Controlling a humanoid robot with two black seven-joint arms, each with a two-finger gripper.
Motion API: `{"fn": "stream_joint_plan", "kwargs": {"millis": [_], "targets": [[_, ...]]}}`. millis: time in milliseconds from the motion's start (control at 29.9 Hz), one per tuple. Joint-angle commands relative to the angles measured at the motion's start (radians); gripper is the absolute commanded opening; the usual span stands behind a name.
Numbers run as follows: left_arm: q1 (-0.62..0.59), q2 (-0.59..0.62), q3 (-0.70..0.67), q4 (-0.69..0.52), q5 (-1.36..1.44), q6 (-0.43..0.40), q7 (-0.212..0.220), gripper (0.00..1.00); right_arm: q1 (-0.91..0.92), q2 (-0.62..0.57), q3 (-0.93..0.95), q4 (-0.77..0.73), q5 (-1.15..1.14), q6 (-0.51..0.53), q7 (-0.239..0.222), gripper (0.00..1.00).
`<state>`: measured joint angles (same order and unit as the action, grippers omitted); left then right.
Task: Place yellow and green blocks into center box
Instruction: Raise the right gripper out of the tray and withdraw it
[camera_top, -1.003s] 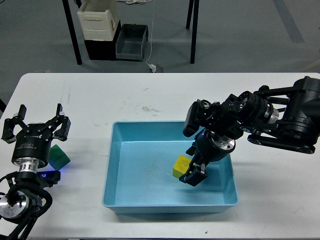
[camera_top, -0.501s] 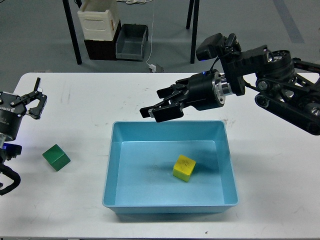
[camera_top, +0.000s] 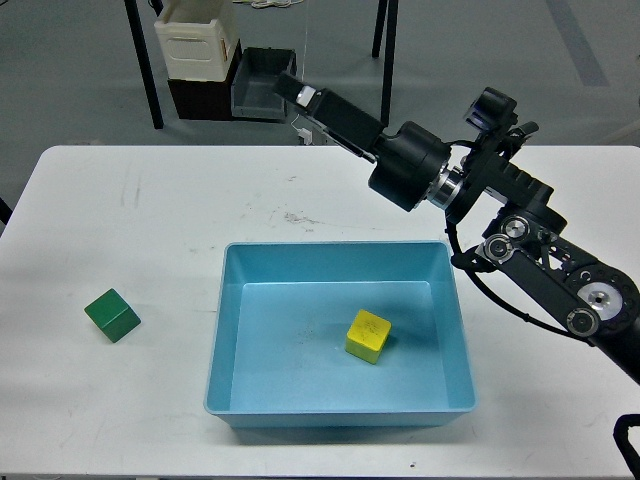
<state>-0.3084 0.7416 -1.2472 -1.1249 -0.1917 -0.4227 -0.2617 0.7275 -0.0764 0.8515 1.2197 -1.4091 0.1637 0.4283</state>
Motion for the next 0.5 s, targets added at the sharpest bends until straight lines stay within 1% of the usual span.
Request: {"fn": "stream_joint_plan", "kwargs": {"millis": [0,33,100,167,201,267,334,468], "targets": [[-0.014,0.050,0.031,0.011,0.243,-0.056,-0.002,1.00,-0.123,0.032,0.130,0.067,0.097,0.002,-0.085,1.00],[-0.017,0.050,0.026,0.011,0.300,-0.066,-0.007,1.00,-0.157,0.033,0.165,0.089,0.116,0.002,-0.097,1.00],[-0.021,0.056,0.022,0.011,0.369,-0.066,-0.020,1.00,-0.215,0.038,0.242,0.124,0.163,0.002,-0.103,1.00],[-0.034,0.077,0.014,0.013,0.415,-0.066,-0.059,1.00,-0.290,0.041,0.325,0.150,0.222,0.005,-0.109,1.00],[-0.046,0.099,0.014,0.013,0.449,-0.066,-0.085,1.00,-0.324,0.046,0.360,0.165,0.246,0.005,-0.117,1.00],[-0.070,0.145,0.014,0.011,0.571,-0.066,-0.155,1.00,-0.397,0.047,0.438,0.213,0.297,0.010,-0.137,1.00],[-0.113,0.159,0.014,0.008,0.737,-0.066,-0.227,1.00,-0.475,0.046,0.506,0.250,0.340,0.029,-0.157,1.00],[-0.196,0.157,0.025,0.007,1.155,-0.066,-0.227,0.99,-0.638,0.043,0.604,0.317,0.427,0.068,-0.168,1.00]]}}
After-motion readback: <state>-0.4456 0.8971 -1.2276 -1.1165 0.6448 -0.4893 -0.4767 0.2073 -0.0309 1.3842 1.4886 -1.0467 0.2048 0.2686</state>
